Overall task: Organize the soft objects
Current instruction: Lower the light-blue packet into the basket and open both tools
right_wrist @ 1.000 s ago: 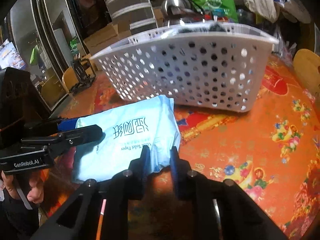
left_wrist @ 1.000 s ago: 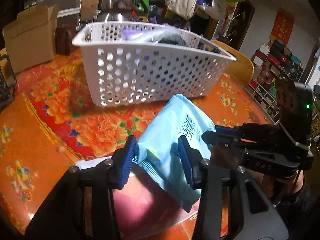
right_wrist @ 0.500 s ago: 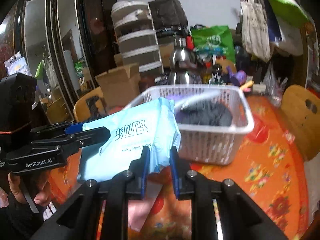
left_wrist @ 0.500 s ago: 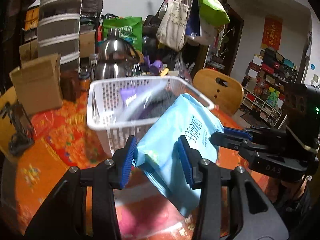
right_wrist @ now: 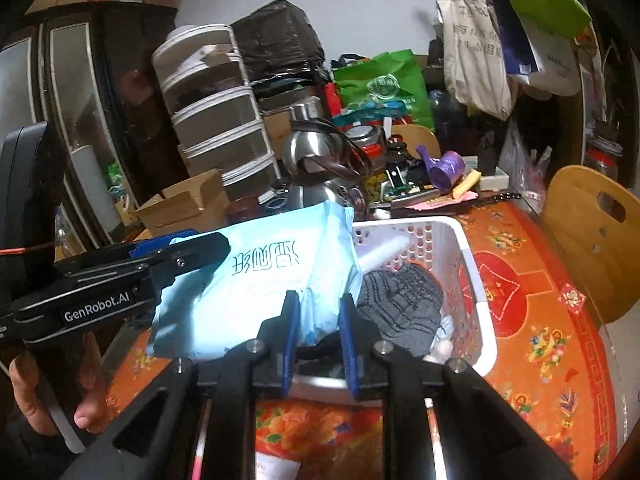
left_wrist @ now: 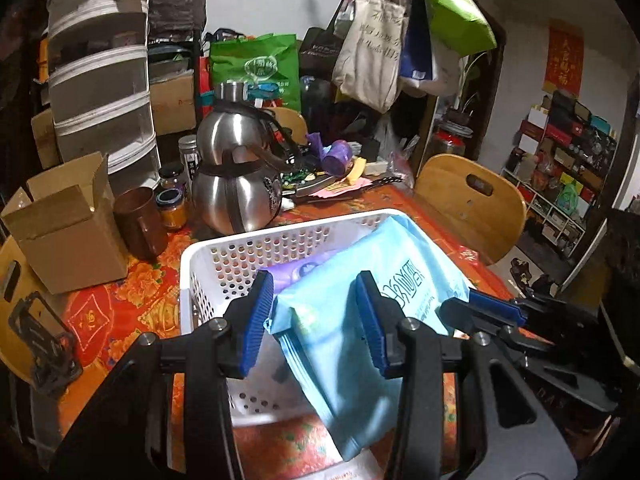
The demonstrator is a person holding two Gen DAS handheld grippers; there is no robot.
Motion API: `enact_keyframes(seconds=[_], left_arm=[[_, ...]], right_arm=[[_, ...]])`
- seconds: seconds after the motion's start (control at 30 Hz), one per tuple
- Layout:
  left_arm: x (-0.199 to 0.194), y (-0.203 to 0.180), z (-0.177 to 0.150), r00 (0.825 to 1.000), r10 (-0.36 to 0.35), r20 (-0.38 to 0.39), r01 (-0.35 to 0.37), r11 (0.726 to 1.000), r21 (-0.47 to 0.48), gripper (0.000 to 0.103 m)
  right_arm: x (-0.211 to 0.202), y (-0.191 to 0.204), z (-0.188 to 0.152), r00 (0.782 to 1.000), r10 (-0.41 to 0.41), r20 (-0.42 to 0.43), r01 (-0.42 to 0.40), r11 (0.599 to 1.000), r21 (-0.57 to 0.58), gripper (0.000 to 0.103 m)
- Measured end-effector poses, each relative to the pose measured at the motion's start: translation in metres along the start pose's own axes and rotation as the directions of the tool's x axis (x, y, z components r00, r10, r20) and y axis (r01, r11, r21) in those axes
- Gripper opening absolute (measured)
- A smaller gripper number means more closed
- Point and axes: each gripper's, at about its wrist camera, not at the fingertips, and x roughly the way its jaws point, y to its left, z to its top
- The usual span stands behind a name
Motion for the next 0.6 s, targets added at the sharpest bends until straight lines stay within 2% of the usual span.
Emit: enact_keyframes(seconds=[0.07, 0.13, 0.17, 0.2, 0.23, 0.3, 0.6], left_arm=[[0.018, 0.006, 0.001, 1.0, 0.011, 0.001, -0.011, 1.0, -0.02, 0.045], [0.035, 0.012, -0.002, 0.998, 0.068, -0.016, -0.068, 0.997, -0.026, 0.058], [0.041, 0.016, -0.005, 0.995, 0.092, -0.023, -0.093, 0.995, -0.027, 0.066], [0.043, 0.017, -0.008, 0.994, 0.107, -0.023, -0.108, 0.994, -0.026, 0.069], [0.043, 0.019, -0.012, 0.992, 0.126, -0.011, -0.126, 0.992, -0.02, 0.071], [0.042, 0.02, -0.016, 0.993, 0.12, -0.003, -0.12, 0.993, -0.016, 0.078], [0.034, 0.023, -0.03, 0.995, 0.1, -0.01, -0.1, 0.994, -0.041, 0.081]], right_arm=[[0.01, -0.005, -0.001, 1.0, -0.024, 0.012, 0.024, 1.0, 0.006, 0.023], [0.022, -0.009, -0.005, 0.994, -0.106, -0.007, 0.106, 0.994, -0.025, 0.03], [0.028, -0.01, -0.007, 0.989, -0.145, -0.023, 0.144, 0.989, -0.04, 0.042], [0.031, -0.013, -0.01, 0.986, -0.166, -0.027, 0.164, 0.985, -0.047, 0.057], [0.032, -0.016, -0.013, 0.984, -0.177, -0.023, 0.175, 0.983, -0.049, 0.061], [0.03, -0.021, -0.016, 0.982, -0.19, -0.01, 0.189, 0.981, -0.046, 0.063], [0.023, -0.018, -0.02, 0.987, -0.163, -0.01, 0.163, 0.985, -0.052, 0.064]])
